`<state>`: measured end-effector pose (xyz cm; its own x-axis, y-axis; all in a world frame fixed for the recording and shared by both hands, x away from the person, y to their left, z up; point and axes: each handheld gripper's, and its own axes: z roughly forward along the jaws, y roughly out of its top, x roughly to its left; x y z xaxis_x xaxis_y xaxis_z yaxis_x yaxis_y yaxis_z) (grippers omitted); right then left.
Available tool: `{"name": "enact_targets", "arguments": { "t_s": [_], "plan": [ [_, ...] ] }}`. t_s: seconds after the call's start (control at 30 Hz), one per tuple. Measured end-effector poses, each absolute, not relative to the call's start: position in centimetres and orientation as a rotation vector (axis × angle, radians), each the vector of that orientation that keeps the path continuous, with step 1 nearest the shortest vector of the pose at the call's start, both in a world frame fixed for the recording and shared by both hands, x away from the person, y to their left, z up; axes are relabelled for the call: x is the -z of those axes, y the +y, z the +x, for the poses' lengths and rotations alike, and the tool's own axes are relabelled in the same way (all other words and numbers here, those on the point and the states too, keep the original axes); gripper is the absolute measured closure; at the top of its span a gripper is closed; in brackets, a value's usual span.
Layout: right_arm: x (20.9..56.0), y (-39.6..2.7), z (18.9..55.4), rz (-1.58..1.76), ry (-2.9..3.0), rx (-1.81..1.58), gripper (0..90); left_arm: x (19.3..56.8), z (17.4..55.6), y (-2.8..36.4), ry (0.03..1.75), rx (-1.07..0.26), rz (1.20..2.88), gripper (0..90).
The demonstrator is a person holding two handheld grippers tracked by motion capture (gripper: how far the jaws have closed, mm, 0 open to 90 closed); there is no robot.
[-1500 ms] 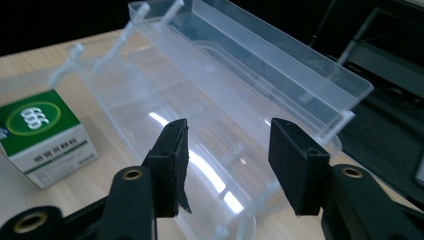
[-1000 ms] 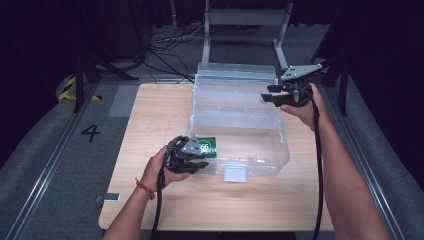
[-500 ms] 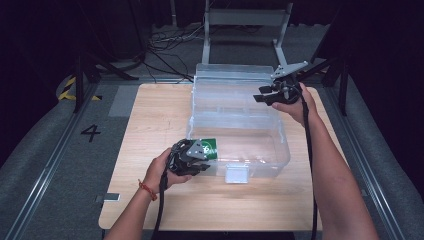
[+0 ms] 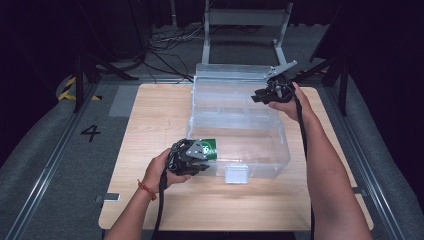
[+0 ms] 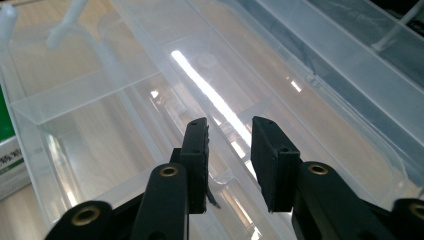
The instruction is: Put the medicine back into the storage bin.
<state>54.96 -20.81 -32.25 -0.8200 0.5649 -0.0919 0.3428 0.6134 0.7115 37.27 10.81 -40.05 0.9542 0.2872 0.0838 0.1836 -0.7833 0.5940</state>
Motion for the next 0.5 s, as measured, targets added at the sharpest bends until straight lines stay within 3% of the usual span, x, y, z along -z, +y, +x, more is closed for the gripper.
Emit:
{"name": "enact_targets", "arguments": {
  "t_s": [0.5],
  "plan": [
    [32.3,-19.6,55.1,0.548,2.594,-0.916,79.6,40.1,37.2,10.9,0.321,-0.225,2.488,78.2]
  ]
}}
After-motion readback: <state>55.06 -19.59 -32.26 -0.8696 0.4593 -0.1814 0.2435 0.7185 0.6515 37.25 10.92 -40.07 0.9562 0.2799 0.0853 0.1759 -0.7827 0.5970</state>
